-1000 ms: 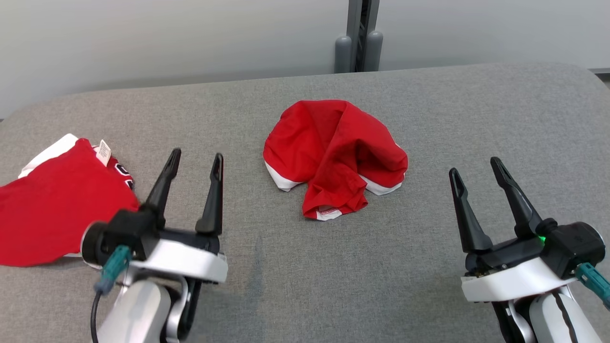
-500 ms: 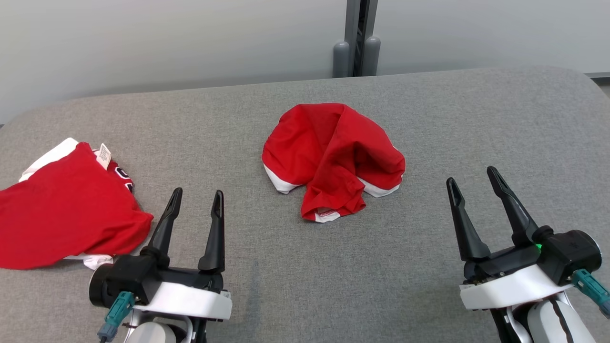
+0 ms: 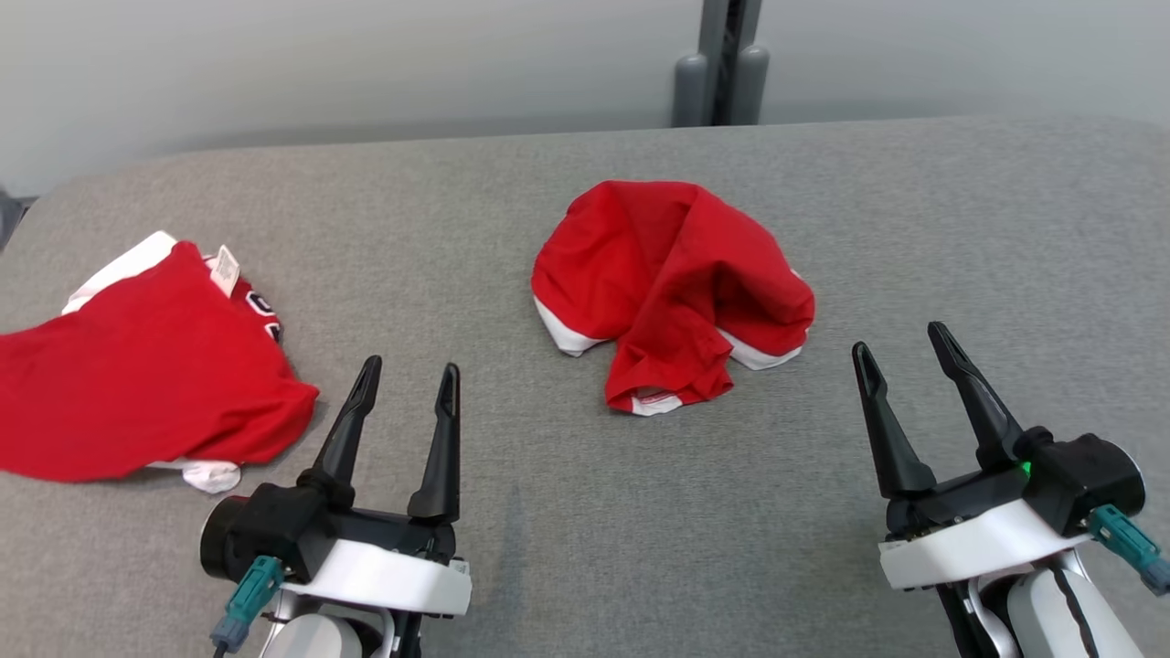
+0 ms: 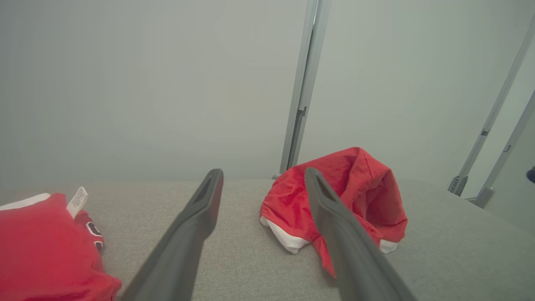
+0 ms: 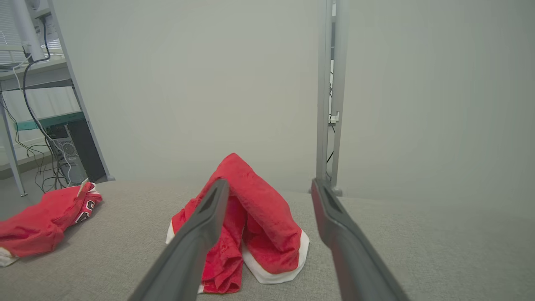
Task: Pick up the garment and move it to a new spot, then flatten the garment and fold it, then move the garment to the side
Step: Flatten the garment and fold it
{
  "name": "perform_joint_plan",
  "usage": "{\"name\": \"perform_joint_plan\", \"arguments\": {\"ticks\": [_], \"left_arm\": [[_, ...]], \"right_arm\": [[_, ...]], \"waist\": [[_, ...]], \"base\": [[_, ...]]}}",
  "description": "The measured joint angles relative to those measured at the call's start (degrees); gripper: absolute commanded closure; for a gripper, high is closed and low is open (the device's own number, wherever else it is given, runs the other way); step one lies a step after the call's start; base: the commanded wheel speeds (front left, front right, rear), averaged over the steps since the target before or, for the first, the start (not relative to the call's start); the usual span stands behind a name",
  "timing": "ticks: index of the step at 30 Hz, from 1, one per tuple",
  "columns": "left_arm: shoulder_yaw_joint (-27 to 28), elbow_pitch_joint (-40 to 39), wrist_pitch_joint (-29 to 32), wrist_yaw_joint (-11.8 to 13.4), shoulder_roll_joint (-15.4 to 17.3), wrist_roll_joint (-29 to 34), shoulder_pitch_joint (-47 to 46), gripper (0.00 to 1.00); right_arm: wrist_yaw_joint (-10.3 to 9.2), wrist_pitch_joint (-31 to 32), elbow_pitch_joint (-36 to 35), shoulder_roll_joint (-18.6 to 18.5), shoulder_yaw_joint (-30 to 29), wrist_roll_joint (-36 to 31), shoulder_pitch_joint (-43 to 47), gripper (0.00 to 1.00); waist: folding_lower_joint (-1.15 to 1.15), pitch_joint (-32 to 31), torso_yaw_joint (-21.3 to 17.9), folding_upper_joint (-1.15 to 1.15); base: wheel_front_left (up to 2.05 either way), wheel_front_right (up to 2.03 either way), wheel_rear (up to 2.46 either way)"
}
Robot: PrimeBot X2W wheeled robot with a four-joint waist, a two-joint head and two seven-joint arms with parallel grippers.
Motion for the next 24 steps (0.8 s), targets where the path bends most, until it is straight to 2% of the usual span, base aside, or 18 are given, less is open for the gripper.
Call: {"name": "perform_joint_plan", "arguments": {"ticks": [15,24], "left_arm": [[-4.5,-0.3,0.0,1.7,0.0,-0.9,-1.7,0.00],[-5.6,-1.0,0.0,2.6,0.0,-1.3,-2.3,0.00]], "right_arm": [[-0.01,0.0,16.3,-1.8,2.7,7.7,-6.4,0.00],[-0.01,0.0,22.3,-2.9,4.5,12.1,-10.2,0.00]], "waist": [[0.00,4.3,8.4,0.00],[0.00,6.2,12.5,0.00]], "base": [[0.00,0.00,0.00],[0.00,0.00,0.00]]}}
